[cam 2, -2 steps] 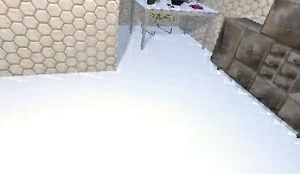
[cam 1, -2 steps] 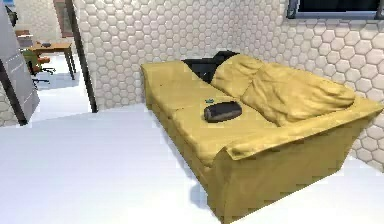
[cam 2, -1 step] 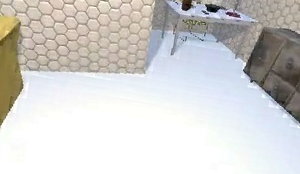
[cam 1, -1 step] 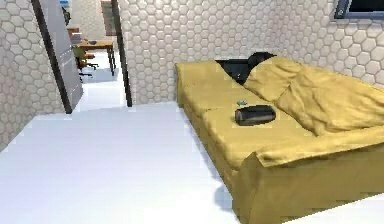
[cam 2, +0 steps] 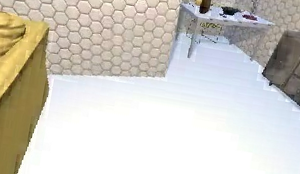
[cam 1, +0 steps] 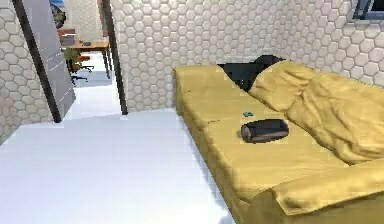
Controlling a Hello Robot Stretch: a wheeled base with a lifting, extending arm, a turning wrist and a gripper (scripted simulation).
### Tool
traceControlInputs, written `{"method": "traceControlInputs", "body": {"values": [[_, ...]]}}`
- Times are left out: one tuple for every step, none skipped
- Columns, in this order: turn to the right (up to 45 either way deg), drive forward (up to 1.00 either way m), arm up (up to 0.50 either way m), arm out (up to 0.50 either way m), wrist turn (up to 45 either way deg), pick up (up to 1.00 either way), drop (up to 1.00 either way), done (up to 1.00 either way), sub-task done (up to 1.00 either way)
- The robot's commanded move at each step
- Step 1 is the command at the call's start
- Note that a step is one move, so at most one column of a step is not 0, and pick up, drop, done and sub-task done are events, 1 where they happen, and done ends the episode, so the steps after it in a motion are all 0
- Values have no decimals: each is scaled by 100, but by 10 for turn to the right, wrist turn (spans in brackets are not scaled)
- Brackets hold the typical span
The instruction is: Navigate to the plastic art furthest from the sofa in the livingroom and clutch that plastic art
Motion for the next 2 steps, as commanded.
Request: {"method": "traceControlInputs", "body": {"values": [[450,0,0,0,0,0,0,0,0],[450,0,0,0,0,0,0,0,0]]}}
